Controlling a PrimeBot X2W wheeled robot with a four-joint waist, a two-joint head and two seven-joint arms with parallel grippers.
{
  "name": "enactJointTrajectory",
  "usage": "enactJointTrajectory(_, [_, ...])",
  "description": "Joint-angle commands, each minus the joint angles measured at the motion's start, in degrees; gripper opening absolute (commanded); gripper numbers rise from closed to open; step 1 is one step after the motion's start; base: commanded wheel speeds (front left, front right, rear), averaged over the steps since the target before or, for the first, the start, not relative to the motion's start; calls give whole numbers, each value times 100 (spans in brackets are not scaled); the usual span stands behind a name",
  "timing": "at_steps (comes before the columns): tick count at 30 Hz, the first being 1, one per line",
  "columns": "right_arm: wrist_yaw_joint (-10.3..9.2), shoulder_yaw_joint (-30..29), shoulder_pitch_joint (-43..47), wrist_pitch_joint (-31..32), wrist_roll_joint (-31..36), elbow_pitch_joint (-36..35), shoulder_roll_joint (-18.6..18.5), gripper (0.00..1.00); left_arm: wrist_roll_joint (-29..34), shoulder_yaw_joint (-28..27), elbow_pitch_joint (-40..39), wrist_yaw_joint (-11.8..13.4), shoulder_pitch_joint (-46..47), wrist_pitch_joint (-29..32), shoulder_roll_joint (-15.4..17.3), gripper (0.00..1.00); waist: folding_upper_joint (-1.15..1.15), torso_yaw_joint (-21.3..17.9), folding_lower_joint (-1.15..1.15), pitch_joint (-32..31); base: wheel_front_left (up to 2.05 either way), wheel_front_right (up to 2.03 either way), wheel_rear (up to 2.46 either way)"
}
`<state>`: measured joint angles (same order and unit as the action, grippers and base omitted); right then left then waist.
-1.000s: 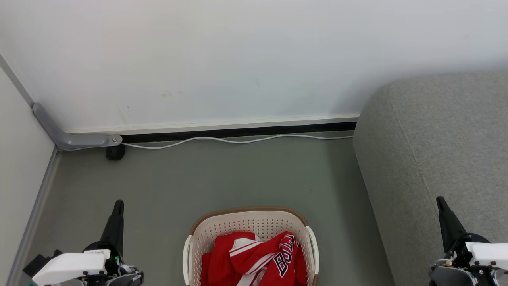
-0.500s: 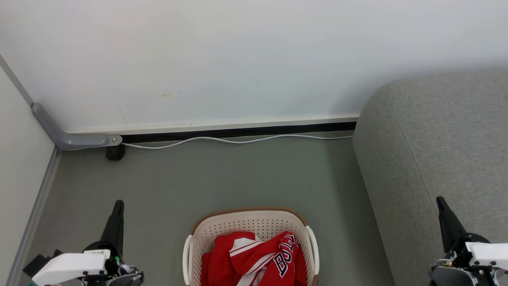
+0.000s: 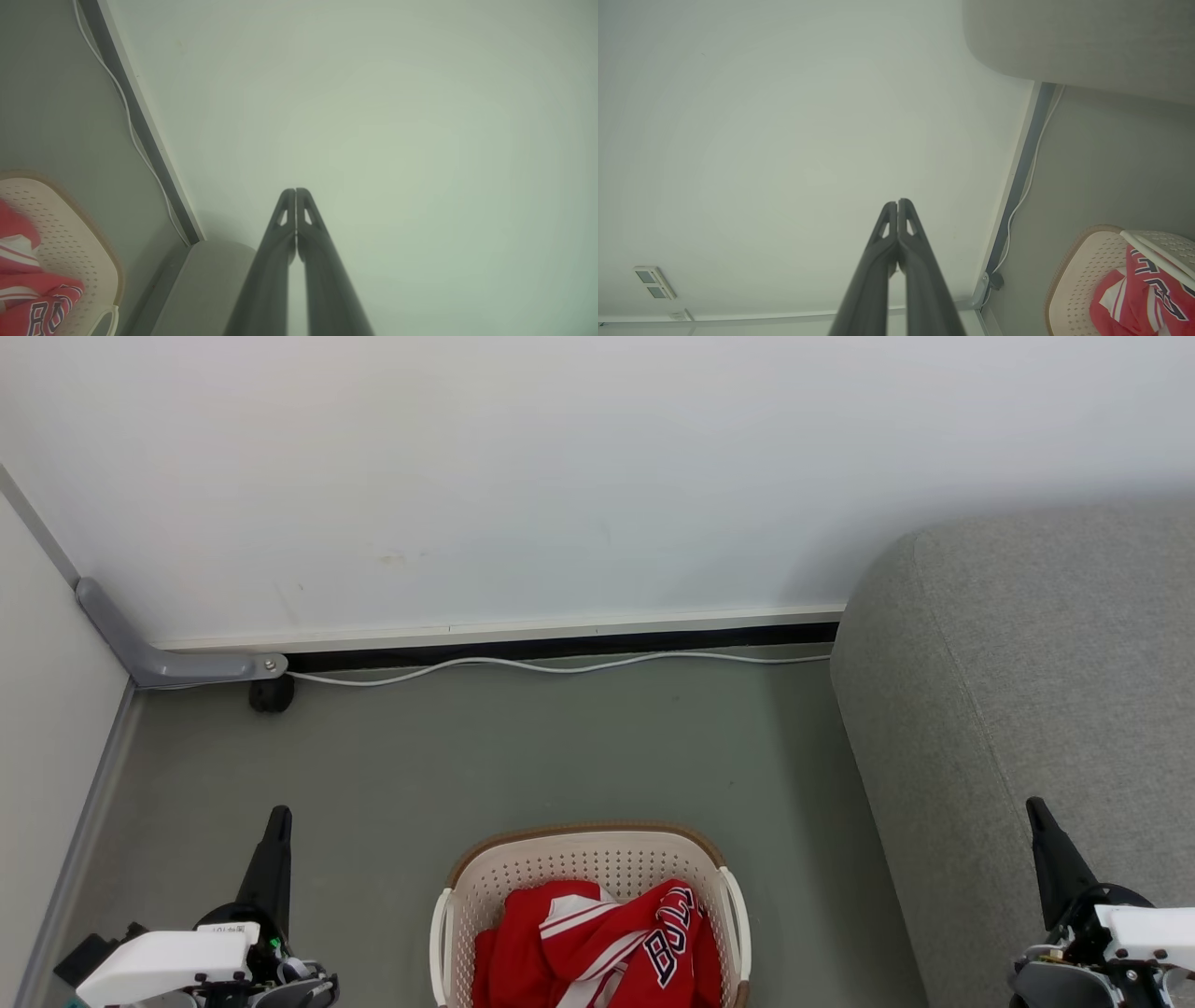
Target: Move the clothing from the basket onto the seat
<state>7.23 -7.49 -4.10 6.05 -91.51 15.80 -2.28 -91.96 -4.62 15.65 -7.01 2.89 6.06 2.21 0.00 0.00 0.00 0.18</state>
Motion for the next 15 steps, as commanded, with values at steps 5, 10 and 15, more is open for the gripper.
enactJointTrajectory(5, [25,99,-209,42,-68,-178,-60,0,-23,-187,-162,-47,330,41,66,0,0,0,0,0,0,0,0])
enactJointTrajectory(10, [25,99,-209,42,-68,-178,-60,0,-23,-187,-162,-47,330,41,66,0,0,0,0,0,0,0,0])
enactJointTrajectory(15, [25,99,-209,42,-68,-178,-60,0,-23,-187,-162,-47,330,41,66,0,0,0,0,0,0,0,0])
